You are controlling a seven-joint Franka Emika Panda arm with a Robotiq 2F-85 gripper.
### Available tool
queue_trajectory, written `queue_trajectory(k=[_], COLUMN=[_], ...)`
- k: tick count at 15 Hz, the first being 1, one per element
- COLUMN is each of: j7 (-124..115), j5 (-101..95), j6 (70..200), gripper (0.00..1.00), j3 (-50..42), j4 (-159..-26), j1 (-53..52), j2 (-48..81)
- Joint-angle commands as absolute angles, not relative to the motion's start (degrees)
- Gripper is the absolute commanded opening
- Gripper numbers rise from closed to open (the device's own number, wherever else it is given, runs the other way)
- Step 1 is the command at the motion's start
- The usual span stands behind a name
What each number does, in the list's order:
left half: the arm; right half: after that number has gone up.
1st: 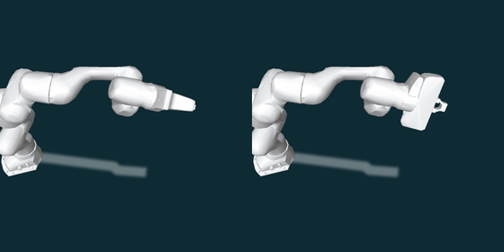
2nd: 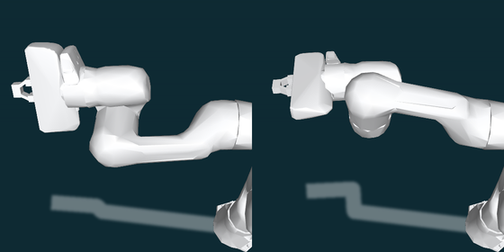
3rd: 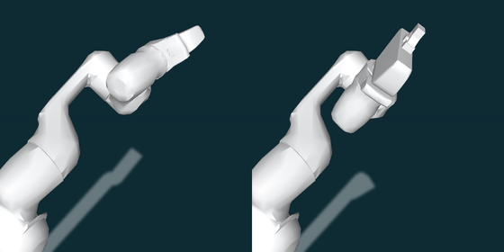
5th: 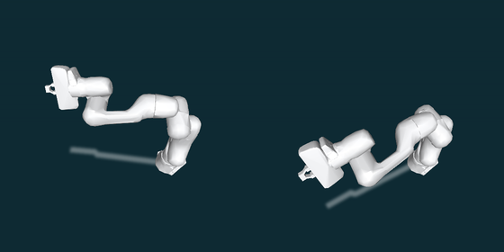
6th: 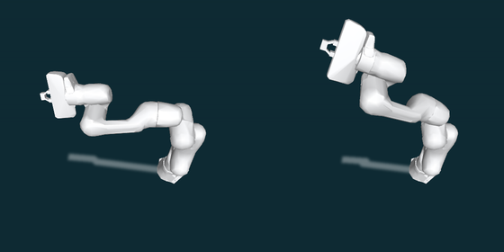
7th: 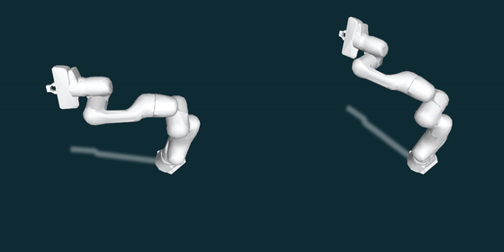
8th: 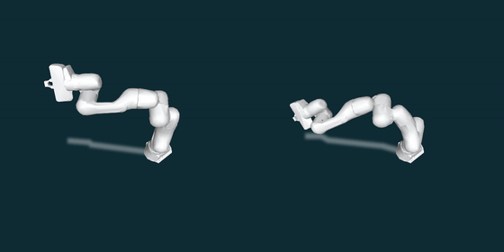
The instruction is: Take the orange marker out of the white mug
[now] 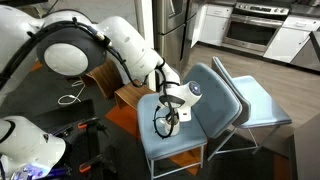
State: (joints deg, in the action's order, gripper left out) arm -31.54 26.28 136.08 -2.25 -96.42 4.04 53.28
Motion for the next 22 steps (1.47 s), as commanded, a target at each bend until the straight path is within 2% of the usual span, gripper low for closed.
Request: queue_trajectory(k=[1, 2, 3, 5, 13, 17, 22], j7=[-30.73, -30.79, -30.82, -30.76, -31.07, -35.74, -47.47], j5=[28.03, 28.07, 28.13, 28.14, 27.76, 25.69, 18.00], j6=[134.13, 133.92, 133.84, 133.77, 132.49, 129.56, 128.11], gripper=[0.09, 0.08, 0.02, 0.05, 0.05, 0.05, 0.05], j3=[-1.41, -1.42, -1.45, -1.52, -2.08, -4.29, -6.95], j4=[-95.91, -95.87, -95.86, -95.98, -99.30, -102.21, -101.38], j1=[4.84, 4.85, 4.84, 4.94, 4.74, 1.48, -7.40], j2=[53.24, 53.19, 53.13, 52.85, 46.96, 41.85, 39.38])
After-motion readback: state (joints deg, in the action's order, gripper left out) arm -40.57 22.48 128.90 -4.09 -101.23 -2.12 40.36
